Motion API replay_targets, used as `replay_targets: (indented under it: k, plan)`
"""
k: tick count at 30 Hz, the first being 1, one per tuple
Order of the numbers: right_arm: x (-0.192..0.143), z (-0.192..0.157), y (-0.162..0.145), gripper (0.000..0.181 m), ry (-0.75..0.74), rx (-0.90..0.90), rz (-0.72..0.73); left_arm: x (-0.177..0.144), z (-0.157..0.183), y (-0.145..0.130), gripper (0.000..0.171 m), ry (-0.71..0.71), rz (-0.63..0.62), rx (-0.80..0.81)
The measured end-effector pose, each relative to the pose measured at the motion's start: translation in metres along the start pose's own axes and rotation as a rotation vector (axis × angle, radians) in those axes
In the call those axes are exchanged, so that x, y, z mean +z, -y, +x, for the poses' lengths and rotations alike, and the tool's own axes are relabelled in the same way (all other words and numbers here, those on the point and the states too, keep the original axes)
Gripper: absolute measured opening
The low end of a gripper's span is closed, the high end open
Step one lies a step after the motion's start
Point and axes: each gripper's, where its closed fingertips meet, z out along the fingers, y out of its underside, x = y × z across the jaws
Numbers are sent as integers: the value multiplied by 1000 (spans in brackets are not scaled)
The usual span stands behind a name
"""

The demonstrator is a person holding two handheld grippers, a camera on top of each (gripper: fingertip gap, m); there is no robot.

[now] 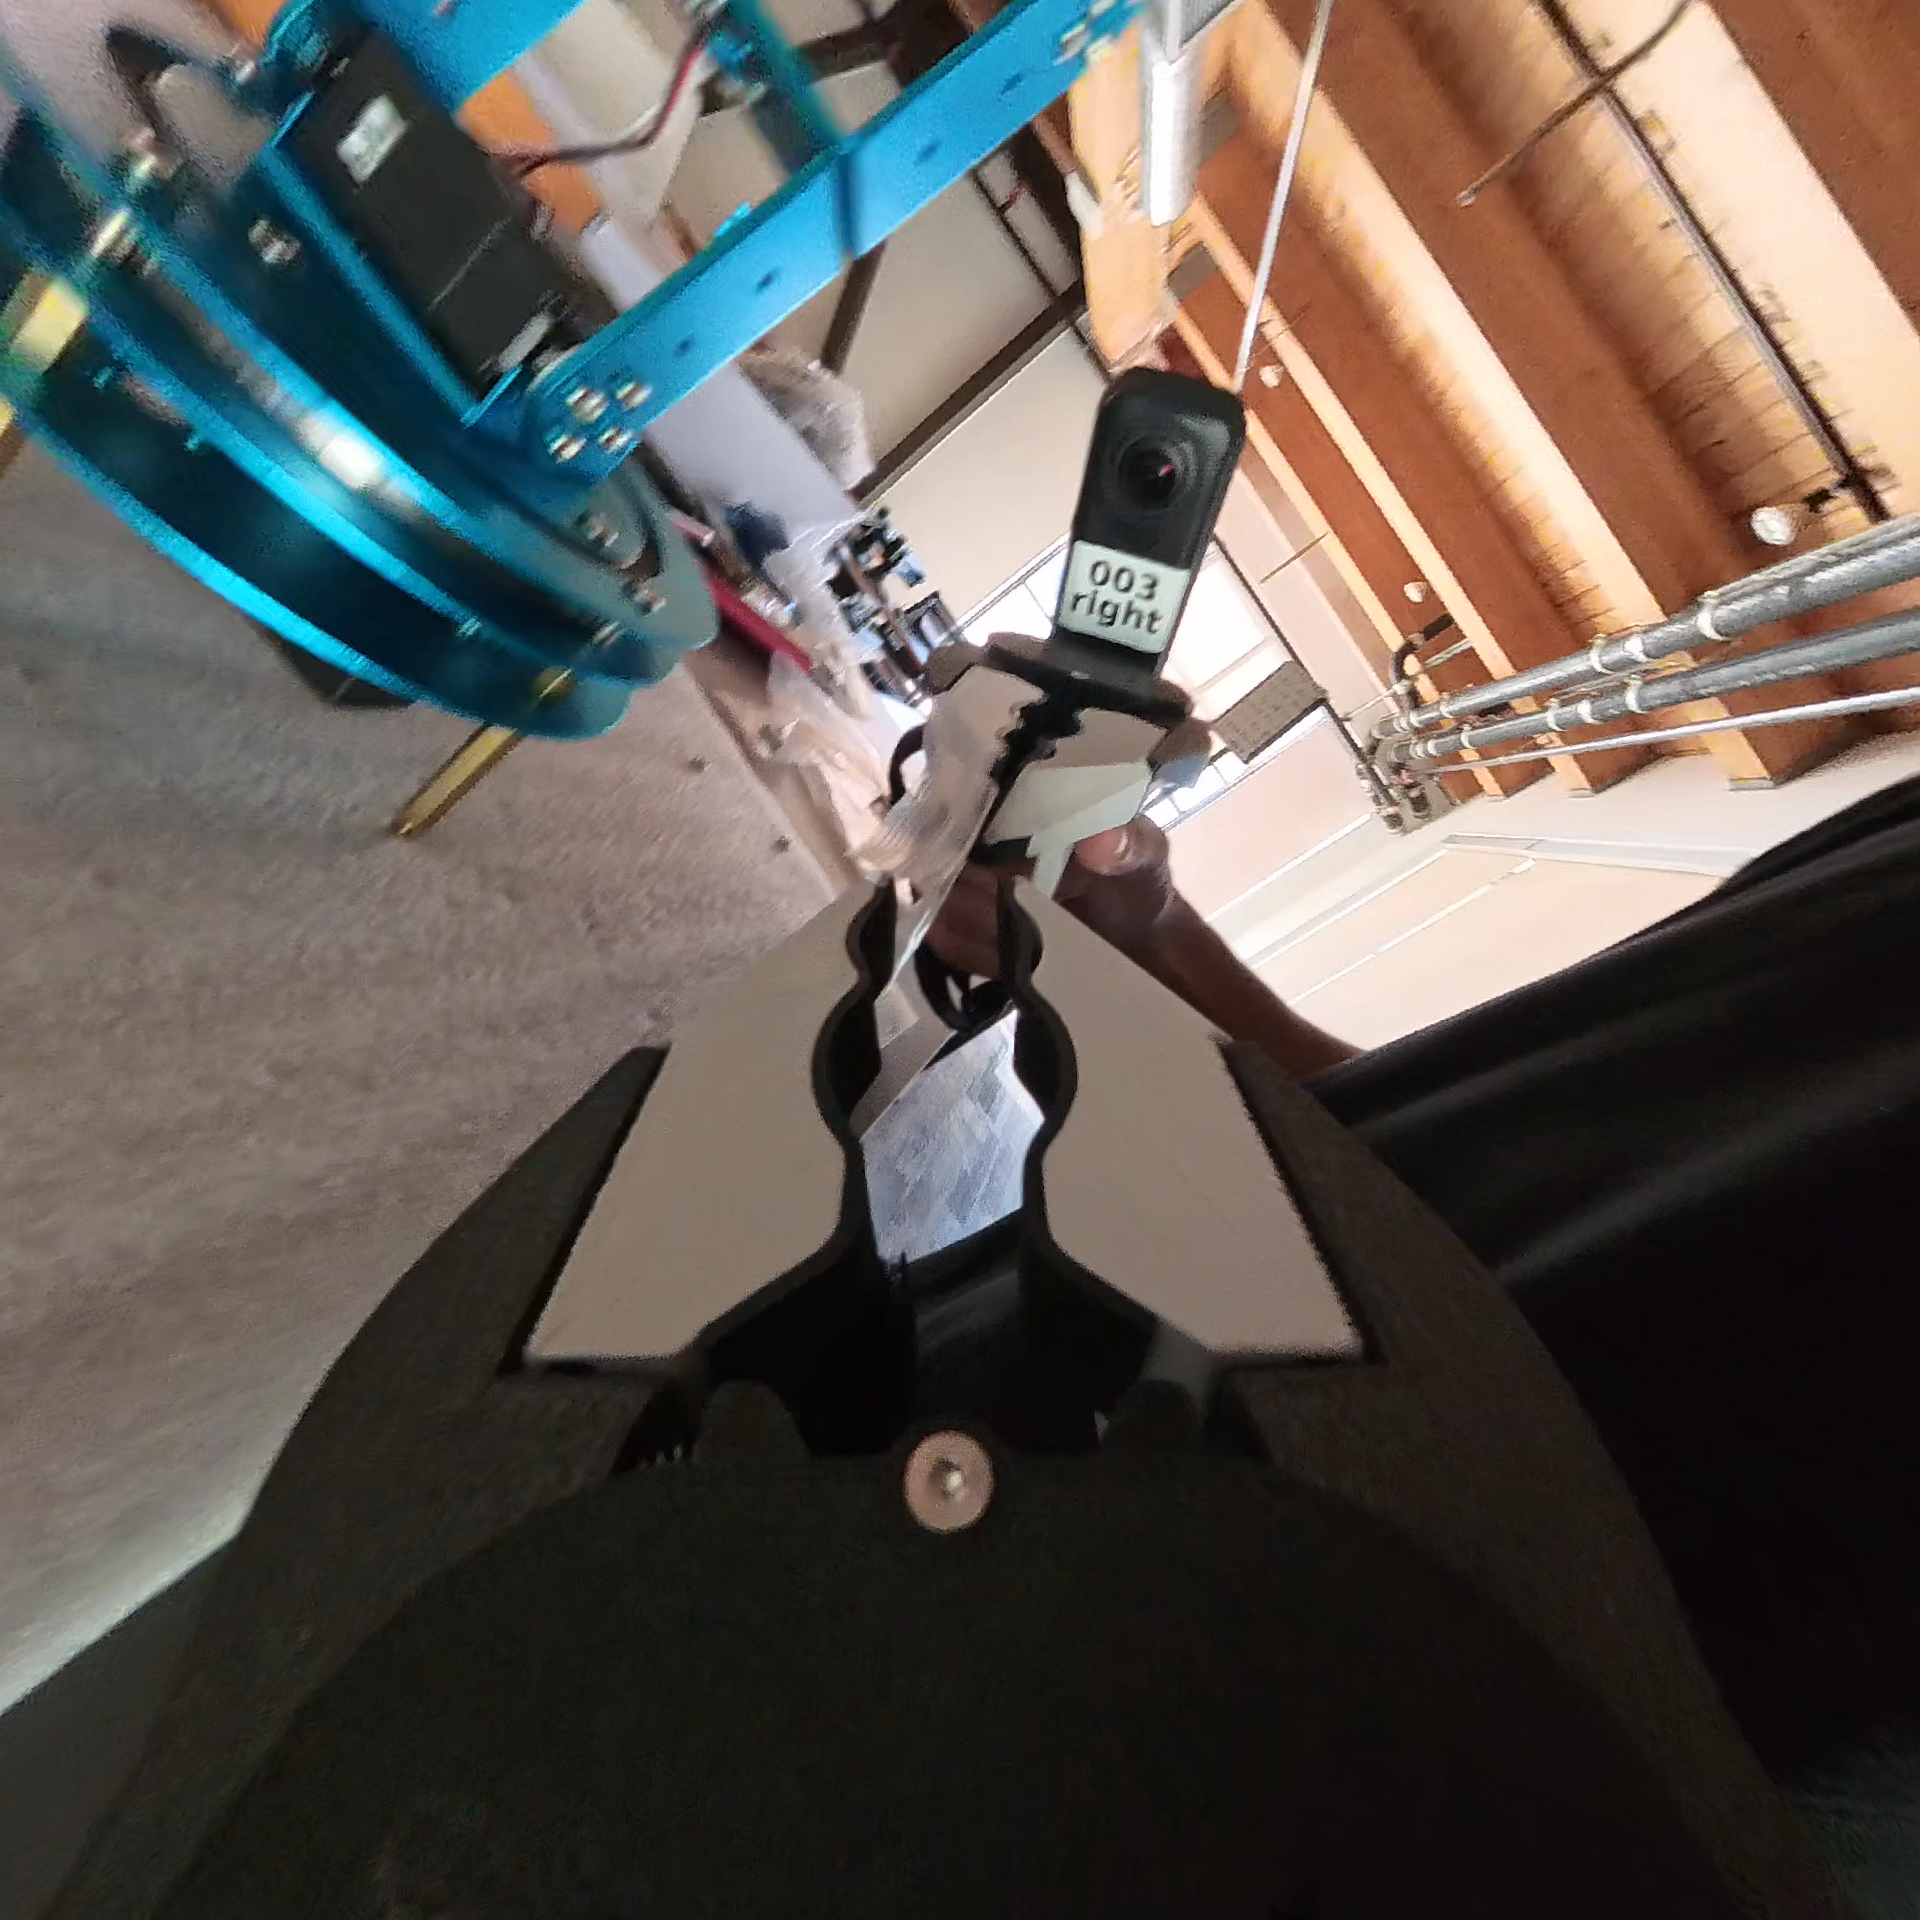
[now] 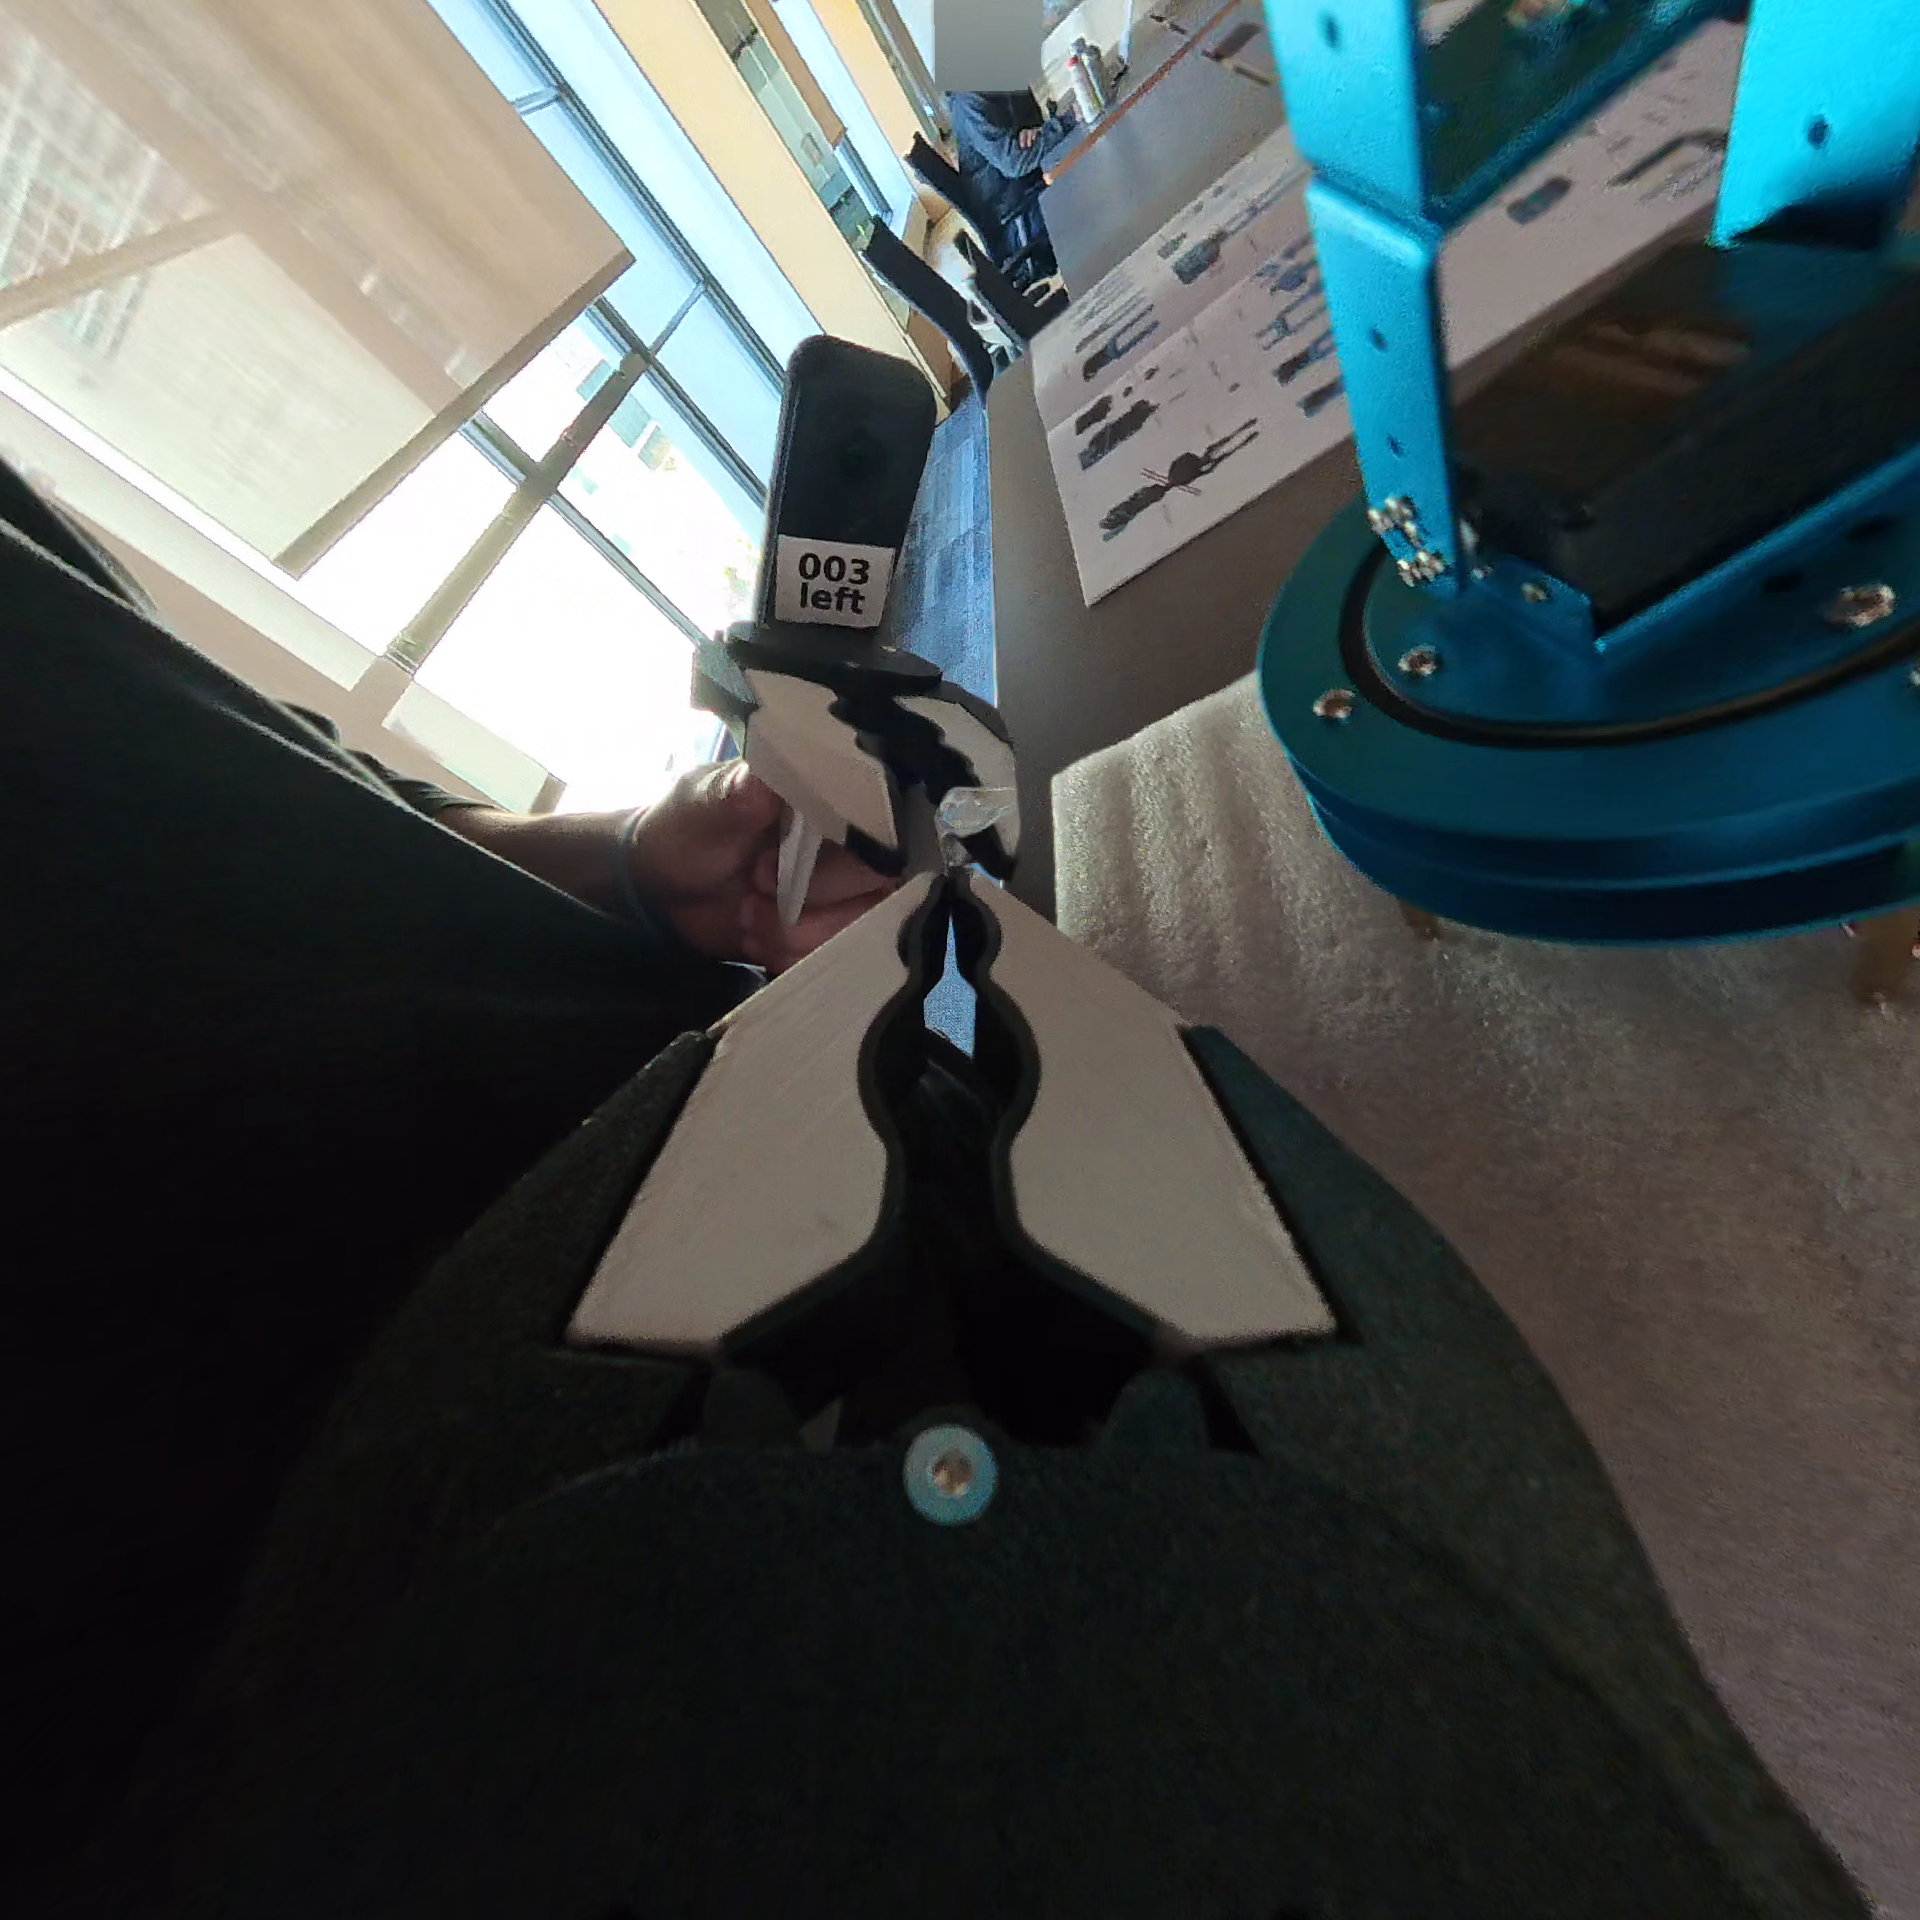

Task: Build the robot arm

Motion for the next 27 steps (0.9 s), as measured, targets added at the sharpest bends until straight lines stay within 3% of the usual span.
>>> replay_targets:
  k: [2, 3, 8, 13, 21, 27]
  plan:
    - [0, -8, 2, 0, -7, -58, -12, 0, 14, 7, 13, -41, 14, 36]
    - [0, -12, 4, 0, -11, -80, -16, 0, 20, 9, 1, -54, 12, 61]
    - [-8, -38, 30, 2, 61, -53, 18, -1, 46, 24, 0, -59, -7, 237]
    - [-18, -54, 68, 23, 76, -36, 79, -1, 63, 25, 0, -13, -109, 487]
    - [-4, -58, 56, 22, -11, -154, -66, 0, 73, 23, 0, -19, -168, 540]
    - [-4, -59, 52, 20, -12, -152, -78, -1, 72, 18, 0, -13, -192, 553]
